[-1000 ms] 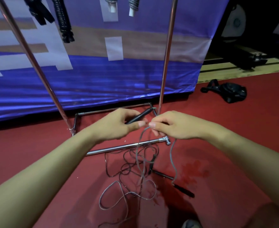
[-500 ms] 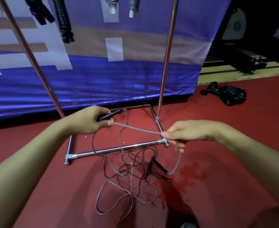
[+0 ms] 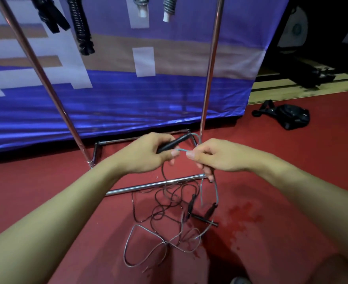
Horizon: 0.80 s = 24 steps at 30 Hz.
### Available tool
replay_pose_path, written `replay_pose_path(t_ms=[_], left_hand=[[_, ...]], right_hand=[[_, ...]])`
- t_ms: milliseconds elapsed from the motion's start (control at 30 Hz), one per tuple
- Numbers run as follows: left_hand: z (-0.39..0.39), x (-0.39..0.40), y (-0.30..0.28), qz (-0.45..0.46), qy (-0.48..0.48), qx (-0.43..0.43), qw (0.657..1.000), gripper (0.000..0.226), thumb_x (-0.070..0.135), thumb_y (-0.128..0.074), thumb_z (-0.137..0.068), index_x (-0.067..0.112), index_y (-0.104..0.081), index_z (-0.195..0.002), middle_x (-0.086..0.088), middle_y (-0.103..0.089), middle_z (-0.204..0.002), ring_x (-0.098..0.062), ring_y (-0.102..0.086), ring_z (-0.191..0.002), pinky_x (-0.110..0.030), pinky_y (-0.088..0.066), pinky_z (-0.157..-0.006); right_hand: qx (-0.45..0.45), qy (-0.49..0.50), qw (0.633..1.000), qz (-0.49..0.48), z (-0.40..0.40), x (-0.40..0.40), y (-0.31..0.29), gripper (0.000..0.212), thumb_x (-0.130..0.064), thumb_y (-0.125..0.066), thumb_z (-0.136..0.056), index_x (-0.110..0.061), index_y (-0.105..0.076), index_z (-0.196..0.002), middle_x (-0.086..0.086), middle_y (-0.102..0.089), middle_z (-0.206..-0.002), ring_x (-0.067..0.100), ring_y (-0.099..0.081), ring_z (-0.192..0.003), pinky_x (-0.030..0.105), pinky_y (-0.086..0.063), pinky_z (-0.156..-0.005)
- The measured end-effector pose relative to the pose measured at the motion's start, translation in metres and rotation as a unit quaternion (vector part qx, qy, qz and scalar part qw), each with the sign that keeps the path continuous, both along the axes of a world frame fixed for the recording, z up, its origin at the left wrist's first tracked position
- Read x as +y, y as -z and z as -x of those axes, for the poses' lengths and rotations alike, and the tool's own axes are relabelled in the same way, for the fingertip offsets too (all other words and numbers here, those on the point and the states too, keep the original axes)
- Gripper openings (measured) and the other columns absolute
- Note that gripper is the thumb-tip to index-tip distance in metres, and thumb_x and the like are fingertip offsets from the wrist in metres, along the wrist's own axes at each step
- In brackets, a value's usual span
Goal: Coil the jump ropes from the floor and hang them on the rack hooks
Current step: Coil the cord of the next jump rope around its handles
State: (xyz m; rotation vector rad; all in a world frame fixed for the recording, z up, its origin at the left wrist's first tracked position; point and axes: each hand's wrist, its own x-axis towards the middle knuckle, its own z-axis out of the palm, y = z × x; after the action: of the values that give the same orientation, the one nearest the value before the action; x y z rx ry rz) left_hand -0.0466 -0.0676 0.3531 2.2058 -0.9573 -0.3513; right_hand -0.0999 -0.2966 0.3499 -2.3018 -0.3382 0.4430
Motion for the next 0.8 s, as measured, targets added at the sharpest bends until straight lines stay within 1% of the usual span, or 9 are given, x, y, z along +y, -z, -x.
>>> replay_pose_path(t_ms=[67,200,300,367,433,500,600,667,800], left_hand=[[-0.010,0.010,-0.005,-0.009,-0.026,-0.015,1.000,0.019,0.024,-0.062,-0.103,0.020,-0.064,-0.085,0.024,-0.061,-0.061,0.002,-0.049,-0.052,-0.015,-0.038,-0.058],[-0.031,0.047,-0.007,0.011,-0.102,-0.050,0.994,0.017,0.020,-0.062,-0.103,0.015,-0.064,-0.086,0.023,-0.059,-0.059,0.000,-0.047,-0.051,-0.017,-0.036,-0.054],[-0.034,0.060,0.001,-0.023,-0.124,-0.057,0.990,0.016,0.020,-0.061,-0.103,0.019,-0.065,-0.087,0.021,-0.062,-0.060,0.000,-0.048,-0.048,-0.020,-0.039,-0.054],[-0.038,0.061,0.007,-0.034,-0.150,-0.073,0.985,0.011,0.023,-0.060,-0.103,0.021,-0.066,-0.093,0.010,-0.065,-0.063,-0.002,-0.051,-0.045,-0.029,-0.044,-0.057],[-0.041,0.061,0.011,-0.030,-0.180,-0.078,0.980,0.008,0.023,-0.056,-0.105,0.018,-0.061,-0.102,0.000,-0.064,-0.067,-0.003,-0.055,-0.044,-0.032,-0.045,-0.056],[-0.039,0.056,0.012,-0.009,-0.197,-0.081,0.977,0.013,0.022,-0.050,-0.108,0.011,-0.056,-0.106,-0.006,-0.062,-0.073,-0.006,-0.057,-0.046,-0.027,-0.044,-0.051],[-0.030,0.042,0.011,0.021,-0.183,-0.105,0.977,0.021,0.023,-0.049,-0.108,0.003,-0.054,-0.105,-0.013,-0.058,-0.084,-0.020,-0.059,-0.060,-0.021,-0.044,-0.053],[-0.022,0.031,0.009,0.047,-0.160,-0.065,0.984,0.020,0.025,-0.049,-0.108,0.007,-0.050,-0.099,-0.007,-0.057,-0.076,-0.016,-0.057,-0.055,-0.020,-0.049,-0.051],[0.001,0.004,0.009,0.109,-0.075,0.059,0.989,0.013,0.026,-0.048,-0.109,0.018,-0.050,-0.099,0.001,-0.069,-0.089,-0.019,-0.072,-0.071,-0.043,-0.063,-0.062]], right_hand=[[0.066,-0.025,0.997,0.028,-0.001,-0.003,0.003,0.052,-0.049,-0.044,-0.106,-0.015,-0.056,-0.069,-0.002,-0.065,-0.060,0.017,-0.066,-0.062,0.034,-0.051,-0.072],[0.166,-0.048,0.983,0.061,-0.001,-0.019,0.016,0.049,-0.049,-0.043,-0.107,-0.018,-0.055,-0.071,0.004,-0.073,-0.074,0.021,-0.068,-0.077,0.041,-0.047,-0.080],[0.118,-0.055,0.988,0.077,-0.002,-0.021,0.015,0.045,-0.049,-0.042,-0.107,-0.019,-0.053,-0.075,-0.003,-0.076,-0.084,0.016,-0.065,-0.081,0.048,-0.050,-0.086],[0.079,-0.065,0.990,0.098,-0.002,-0.017,0.013,0.045,-0.049,-0.039,-0.108,-0.020,-0.055,-0.078,-0.008,-0.078,-0.088,0.015,-0.066,-0.085,0.043,-0.050,-0.088],[0.091,-0.042,0.994,0.047,-0.001,-0.013,0.014,0.042,-0.046,-0.038,-0.109,-0.019,-0.057,-0.083,0.000,-0.079,-0.089,0.020,-0.066,-0.087,0.042,-0.047,-0.080],[0.106,0.009,0.994,-0.004,0.001,-0.011,0.016,0.039,-0.042,-0.039,-0.110,-0.017,-0.061,-0.089,0.007,-0.078,-0.091,0.022,-0.065,-0.085,0.043,-0.045,-0.076],[0.145,0.083,0.978,-0.126,0.002,-0.010,0.009,0.040,-0.044,-0.042,-0.107,-0.012,-0.064,-0.095,0.012,-0.075,-0.093,0.026,-0.072,-0.090,0.052,-0.054,-0.083],[0.170,0.133,0.952,-0.216,0.003,-0.008,-0.001,0.043,-0.047,-0.045,-0.104,-0.010,-0.064,-0.097,0.012,-0.072,-0.090,0.025,-0.073,-0.091,0.048,-0.060,-0.079],[0.176,0.264,0.861,-0.397,-0.001,-0.002,-0.016,0.040,-0.040,-0.049,-0.104,-0.007,-0.071,-0.100,0.011,-0.072,-0.089,0.028,-0.075,-0.089,0.048,-0.064,-0.072]])
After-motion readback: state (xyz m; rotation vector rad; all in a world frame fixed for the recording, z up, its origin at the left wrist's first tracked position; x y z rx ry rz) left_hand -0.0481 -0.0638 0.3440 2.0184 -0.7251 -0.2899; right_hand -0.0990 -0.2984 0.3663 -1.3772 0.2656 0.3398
